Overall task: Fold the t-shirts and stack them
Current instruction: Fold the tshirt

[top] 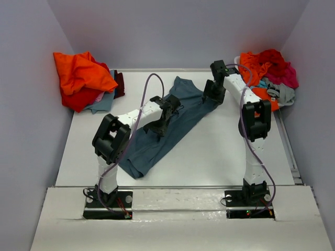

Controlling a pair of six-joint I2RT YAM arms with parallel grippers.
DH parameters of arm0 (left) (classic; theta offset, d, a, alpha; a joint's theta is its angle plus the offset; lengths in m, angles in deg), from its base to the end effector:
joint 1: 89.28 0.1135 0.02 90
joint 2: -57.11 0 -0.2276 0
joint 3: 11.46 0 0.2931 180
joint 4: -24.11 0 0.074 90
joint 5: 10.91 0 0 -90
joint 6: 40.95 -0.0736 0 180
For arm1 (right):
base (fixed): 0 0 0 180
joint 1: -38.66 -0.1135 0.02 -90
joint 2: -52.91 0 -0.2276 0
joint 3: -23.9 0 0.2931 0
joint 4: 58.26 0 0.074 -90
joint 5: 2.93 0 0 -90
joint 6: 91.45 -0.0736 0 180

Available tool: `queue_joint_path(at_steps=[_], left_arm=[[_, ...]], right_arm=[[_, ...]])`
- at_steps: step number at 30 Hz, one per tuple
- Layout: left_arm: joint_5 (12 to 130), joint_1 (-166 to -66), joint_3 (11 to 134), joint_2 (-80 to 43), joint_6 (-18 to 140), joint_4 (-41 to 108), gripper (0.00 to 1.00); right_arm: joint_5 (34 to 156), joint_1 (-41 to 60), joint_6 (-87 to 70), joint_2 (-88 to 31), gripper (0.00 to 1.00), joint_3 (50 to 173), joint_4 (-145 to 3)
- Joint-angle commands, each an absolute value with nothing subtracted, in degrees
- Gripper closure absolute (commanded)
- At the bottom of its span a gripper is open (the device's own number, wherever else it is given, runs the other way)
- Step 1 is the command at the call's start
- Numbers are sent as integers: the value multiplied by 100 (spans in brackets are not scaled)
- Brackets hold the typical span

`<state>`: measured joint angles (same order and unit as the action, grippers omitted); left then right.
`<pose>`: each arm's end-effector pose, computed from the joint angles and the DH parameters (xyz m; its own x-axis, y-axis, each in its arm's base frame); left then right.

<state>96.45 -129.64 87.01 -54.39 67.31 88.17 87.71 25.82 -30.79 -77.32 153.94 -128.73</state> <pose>0.3352 -0.2560 0.1186 -0.8831 0.3580 -0.3033 0.3060 0.9294 0.2062 0.4961 0.1139 0.1470 -0.9126 0.2945 -0.2835 0.2539 0.9519 0.1715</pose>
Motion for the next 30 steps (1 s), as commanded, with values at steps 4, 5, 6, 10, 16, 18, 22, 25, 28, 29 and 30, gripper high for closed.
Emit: queue_joint_path(at_steps=[4, 5, 6, 10, 16, 18, 22, 25, 28, 29, 30], left_arm=[[9772, -12874, 8043, -5003, 6918, 8857, 34], [9754, -12874, 8008, -4968, 6953, 8848, 34], [9746, -12822, 7981, -4959, 6962, 8831, 35], [9746, -12708, 7911, -4897, 6953, 8813, 35], [9508, -12541, 7709, -4775, 6935, 8690, 35], [9455, -12540, 7542, -4766, 6935, 8620, 35], [9359, -12540, 7252, -4757, 6944, 8505, 35], [9306, -12540, 7172, -4801, 6935, 8505, 35], [9323, -12540, 7146, -4880, 6918, 8505, 35], [9341, -12540, 7137, -4862, 6927, 8505, 35], [9359, -12488, 7128, -4871, 6927, 8505, 35]], right_arm=[[9180, 2267, -3001, -7022, 36, 15314, -13151], [9225, 2215, -3010, -6996, 36, 15200, -13125], [9251, 2153, -3010, -6978, 36, 15129, -13090], [9375, 1732, -3071, -7074, 37, 14883, -12931], [9445, 1432, -3229, -7136, 37, 14672, -12695], [9480, 1432, -3256, -7189, 37, 14645, -12685], [9524, 1432, -3247, -7382, 37, 14619, -12659], [9463, 1432, -3256, -7487, 37, 14610, -12606], [9419, 1432, -3291, -7706, 37, 14706, -12553], [9401, 1432, -3291, -7760, 37, 14742, -12553], [9375, 1432, -3282, -7821, 37, 14785, -12544]])
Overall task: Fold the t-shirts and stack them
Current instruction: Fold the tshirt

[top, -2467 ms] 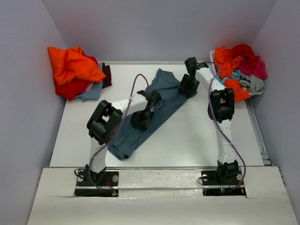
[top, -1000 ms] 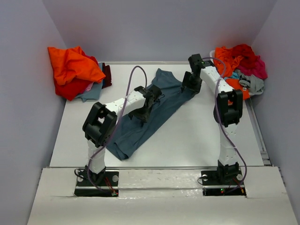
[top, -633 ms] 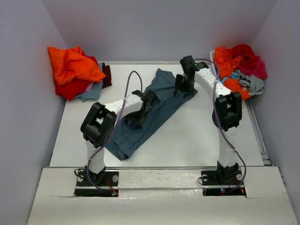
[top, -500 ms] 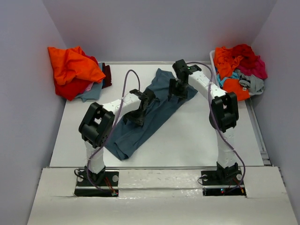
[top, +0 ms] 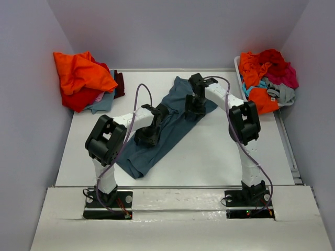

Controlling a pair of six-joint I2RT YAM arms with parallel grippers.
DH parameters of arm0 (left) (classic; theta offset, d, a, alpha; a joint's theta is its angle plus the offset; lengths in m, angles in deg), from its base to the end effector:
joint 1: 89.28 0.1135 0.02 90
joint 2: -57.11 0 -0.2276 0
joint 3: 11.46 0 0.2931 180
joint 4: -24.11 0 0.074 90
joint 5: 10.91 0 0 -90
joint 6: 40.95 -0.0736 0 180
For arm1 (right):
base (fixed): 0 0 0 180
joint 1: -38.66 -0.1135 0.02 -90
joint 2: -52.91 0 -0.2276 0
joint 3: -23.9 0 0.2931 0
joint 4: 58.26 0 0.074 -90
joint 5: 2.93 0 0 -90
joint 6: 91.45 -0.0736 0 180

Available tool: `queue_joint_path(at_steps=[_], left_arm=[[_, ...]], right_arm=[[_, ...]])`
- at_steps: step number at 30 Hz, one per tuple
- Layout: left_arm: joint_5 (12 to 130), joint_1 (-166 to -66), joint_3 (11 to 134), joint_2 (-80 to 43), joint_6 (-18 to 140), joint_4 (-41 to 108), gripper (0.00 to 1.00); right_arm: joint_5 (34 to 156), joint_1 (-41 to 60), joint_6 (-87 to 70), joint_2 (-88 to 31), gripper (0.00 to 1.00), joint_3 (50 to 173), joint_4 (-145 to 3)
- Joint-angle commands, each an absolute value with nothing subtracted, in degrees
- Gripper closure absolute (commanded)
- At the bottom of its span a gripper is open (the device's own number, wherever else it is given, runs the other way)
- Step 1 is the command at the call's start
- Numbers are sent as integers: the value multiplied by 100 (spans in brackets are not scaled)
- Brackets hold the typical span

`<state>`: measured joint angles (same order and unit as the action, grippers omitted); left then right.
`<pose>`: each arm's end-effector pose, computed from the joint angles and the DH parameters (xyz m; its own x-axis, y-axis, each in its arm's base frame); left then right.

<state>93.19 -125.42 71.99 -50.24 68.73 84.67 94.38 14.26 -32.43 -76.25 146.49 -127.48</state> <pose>0.3093 -0.2037 0.0673 -0.9431 0.2843 -0.1726 0.2500 0.9482 0.1958 0.4433 0.2114 0.1139 -0.9824 0.1150 -0.1470 0.0787 0.9695 0.2321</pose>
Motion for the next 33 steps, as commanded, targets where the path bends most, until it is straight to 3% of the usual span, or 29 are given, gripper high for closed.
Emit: queue_joint_path(at_steps=[1, 19, 33], left_arm=[[9367, -12488, 7085, -4897, 6918, 8505, 35], [8876, -12566, 6671, -5179, 6725, 8365, 40], [8585, -13437, 7374, -5723, 6417, 8558, 44]], right_arm=[[9305, 1432, -3282, -7891, 37, 14838, -12579], [9375, 1933, -3124, -9518, 37, 17413, -13449], [9427, 2241, -2896, -9764, 37, 17555, -13458]])
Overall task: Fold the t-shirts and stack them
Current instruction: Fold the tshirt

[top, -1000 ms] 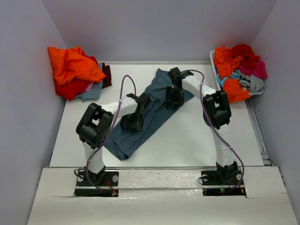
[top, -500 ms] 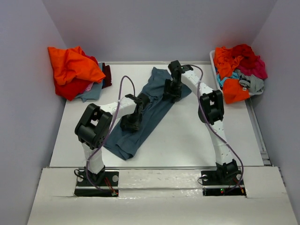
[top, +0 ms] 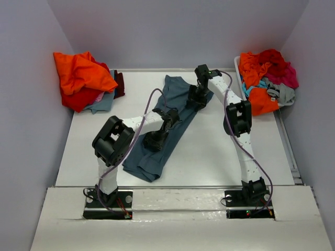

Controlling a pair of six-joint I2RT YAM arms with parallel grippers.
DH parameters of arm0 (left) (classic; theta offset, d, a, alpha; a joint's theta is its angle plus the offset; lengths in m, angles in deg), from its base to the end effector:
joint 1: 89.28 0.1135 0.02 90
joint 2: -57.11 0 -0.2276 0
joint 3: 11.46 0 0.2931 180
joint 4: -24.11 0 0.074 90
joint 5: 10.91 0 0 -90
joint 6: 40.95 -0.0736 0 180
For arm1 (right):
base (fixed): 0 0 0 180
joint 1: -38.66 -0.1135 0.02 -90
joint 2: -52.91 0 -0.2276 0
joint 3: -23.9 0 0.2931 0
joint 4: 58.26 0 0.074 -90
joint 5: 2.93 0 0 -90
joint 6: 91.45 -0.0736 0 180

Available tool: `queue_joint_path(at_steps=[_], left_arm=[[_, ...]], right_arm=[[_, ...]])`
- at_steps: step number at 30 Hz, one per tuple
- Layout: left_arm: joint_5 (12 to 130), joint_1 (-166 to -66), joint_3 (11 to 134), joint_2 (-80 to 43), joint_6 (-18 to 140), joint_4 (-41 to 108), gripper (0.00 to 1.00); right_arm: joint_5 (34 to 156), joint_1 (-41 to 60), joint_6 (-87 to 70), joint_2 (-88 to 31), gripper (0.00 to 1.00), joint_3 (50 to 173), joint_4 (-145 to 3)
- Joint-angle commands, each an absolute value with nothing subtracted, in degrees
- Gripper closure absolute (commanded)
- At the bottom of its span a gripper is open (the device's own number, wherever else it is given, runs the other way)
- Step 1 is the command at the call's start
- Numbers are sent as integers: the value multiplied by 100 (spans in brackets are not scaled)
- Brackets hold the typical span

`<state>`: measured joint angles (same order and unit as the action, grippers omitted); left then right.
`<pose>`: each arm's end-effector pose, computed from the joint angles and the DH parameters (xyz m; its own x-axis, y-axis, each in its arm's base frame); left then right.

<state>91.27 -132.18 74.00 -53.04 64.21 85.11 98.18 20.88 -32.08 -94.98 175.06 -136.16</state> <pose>0.2858 -0.2444 0.0592 -0.8760 0.4651 -0.1276 0.4400 0.8791 0.1834 0.5138 0.1797 0.1102 -0.9675 0.2148 -0.1334 0.1681 0.9406 0.2949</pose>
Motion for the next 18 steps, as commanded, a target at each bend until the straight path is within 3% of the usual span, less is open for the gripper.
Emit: queue_joint_path(at_steps=[1, 18], left_arm=[[8585, -13533, 7496, -5776, 6408, 8593, 44], [8392, -14571, 9220, -6497, 6294, 9015, 45]], right_arm=[[9419, 2241, -2887, -9721, 37, 17441, -13432], [9129, 2241, -2693, -9176, 37, 16588, -13335]])
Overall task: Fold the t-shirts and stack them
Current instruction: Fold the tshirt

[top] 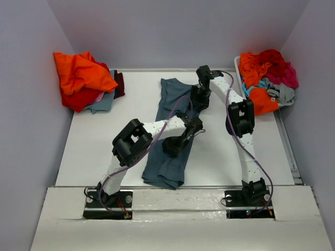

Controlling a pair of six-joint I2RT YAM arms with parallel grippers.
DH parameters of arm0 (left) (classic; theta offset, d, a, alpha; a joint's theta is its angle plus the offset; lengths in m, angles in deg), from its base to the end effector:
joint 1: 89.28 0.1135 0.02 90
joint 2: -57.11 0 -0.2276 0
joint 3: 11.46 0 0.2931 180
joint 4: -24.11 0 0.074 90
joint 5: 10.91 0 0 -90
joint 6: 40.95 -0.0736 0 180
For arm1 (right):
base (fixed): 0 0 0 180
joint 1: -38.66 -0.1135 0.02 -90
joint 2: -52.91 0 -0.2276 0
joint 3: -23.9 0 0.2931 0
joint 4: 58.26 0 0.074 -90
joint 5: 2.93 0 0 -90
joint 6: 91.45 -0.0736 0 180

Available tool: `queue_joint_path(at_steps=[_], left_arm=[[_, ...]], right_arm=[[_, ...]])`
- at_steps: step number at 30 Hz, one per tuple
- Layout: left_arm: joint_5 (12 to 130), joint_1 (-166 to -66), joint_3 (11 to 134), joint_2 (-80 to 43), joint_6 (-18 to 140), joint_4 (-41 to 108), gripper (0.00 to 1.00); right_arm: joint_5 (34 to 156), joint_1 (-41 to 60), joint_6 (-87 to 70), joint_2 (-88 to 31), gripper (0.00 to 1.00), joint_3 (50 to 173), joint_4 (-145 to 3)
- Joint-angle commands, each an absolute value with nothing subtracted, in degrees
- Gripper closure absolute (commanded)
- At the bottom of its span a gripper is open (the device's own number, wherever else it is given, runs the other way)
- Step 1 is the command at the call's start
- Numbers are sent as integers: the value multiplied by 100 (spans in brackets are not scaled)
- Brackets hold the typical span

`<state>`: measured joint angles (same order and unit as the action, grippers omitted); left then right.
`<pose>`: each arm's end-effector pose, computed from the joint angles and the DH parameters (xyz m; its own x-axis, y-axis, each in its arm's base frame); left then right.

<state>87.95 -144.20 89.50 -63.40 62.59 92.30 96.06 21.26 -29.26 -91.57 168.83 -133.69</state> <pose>0.2492 -0.3352 0.0649 -0.7468 0.6609 -0.0744 0.6483 0.7484 0.1404 0.5084 0.1714 0.1064 -0.9710 0.1786 -0.1588 0.1346 0.9577 0.2544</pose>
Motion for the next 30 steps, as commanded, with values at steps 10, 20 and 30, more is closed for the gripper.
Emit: queue_joint_path(at_steps=[10, 20, 30], left_arm=[[8234, -14790, 10019, -6655, 6109, 8866, 46], [8137, -14966, 10284, -6699, 6039, 8795, 46], [8813, -14905, 10064, -6111, 6495, 8760, 45]], right_arm=[[9032, 2241, -2737, -8851, 37, 16043, -13142], [8970, 2241, -2808, -8648, 37, 15647, -13045], [8971, 2241, -2737, -8069, 37, 15357, -12922]])
